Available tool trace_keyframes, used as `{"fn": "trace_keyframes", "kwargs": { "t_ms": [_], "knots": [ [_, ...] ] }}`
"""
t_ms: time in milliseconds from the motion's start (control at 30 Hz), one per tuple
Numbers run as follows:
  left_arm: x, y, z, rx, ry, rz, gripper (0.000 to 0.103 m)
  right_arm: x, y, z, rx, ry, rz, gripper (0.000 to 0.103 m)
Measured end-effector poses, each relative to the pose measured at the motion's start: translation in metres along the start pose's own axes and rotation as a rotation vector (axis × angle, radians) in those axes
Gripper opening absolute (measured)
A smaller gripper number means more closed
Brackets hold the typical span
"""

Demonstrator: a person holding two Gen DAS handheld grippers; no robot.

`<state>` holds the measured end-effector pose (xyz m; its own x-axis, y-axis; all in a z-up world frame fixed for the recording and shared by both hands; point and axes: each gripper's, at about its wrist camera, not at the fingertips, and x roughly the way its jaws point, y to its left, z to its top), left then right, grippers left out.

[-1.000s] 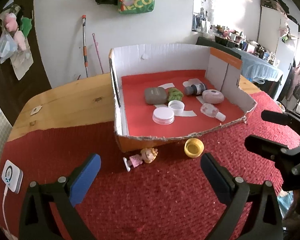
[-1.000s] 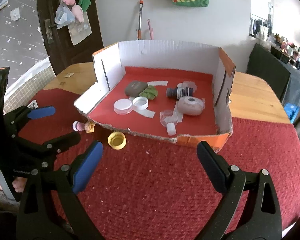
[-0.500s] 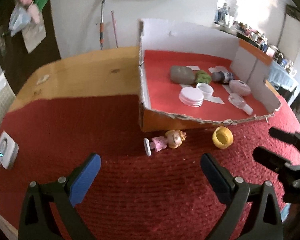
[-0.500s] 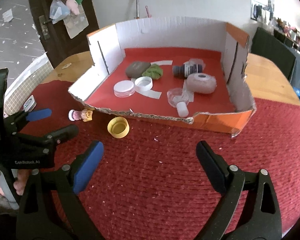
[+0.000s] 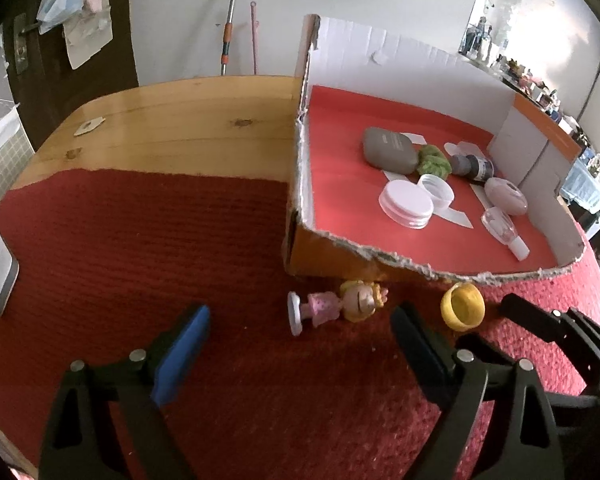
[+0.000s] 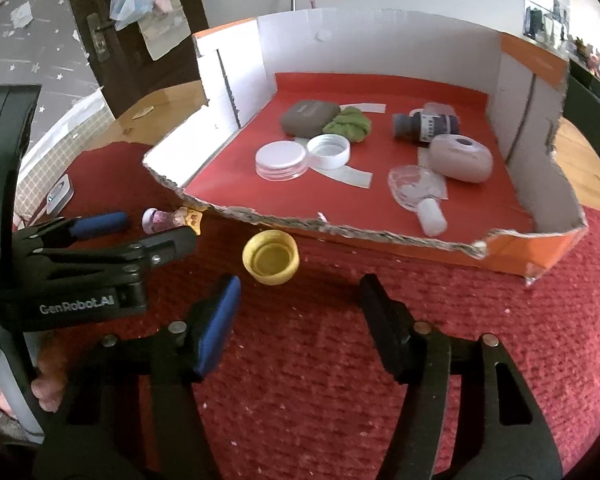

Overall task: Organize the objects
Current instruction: 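Withdraw both open tools from box toward doll and yellow cap, then grasp doll figurine with left tool while right tool grasps yellow cap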

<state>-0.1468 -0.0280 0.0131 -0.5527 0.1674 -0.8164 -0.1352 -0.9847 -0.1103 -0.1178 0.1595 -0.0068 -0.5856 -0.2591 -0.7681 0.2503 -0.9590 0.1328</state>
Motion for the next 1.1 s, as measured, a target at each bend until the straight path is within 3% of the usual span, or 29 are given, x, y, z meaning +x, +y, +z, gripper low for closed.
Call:
{"fn": "trace_keyframes", "kwargs": {
  "t_ms": [367,467,667,1100],
  "knots": [
    [0.002,-0.003,0.000,-0.017,-0.021,0.038,0.087,0.010,0.012,0.004,-0.044,-0.020,-0.019,0.047],
    [0.002,-0.006,-0.002,-0.006,-0.039,0.055,0.079,0.009,0.012,0.004,-0.049,-0.024,-0.021,0.032],
    [-0.003,-0.009,-0.005,0.018,-0.051,0.047,0.050,0.006,0.008,0.002,-0.030,-0.025,0.003,0.030],
    [-0.016,-0.010,-0.020,0.023,-0.058,-0.028,0.050,-0.006,0.002,-0.007,-0.003,-0.023,0.017,0.029]
  ]
}}
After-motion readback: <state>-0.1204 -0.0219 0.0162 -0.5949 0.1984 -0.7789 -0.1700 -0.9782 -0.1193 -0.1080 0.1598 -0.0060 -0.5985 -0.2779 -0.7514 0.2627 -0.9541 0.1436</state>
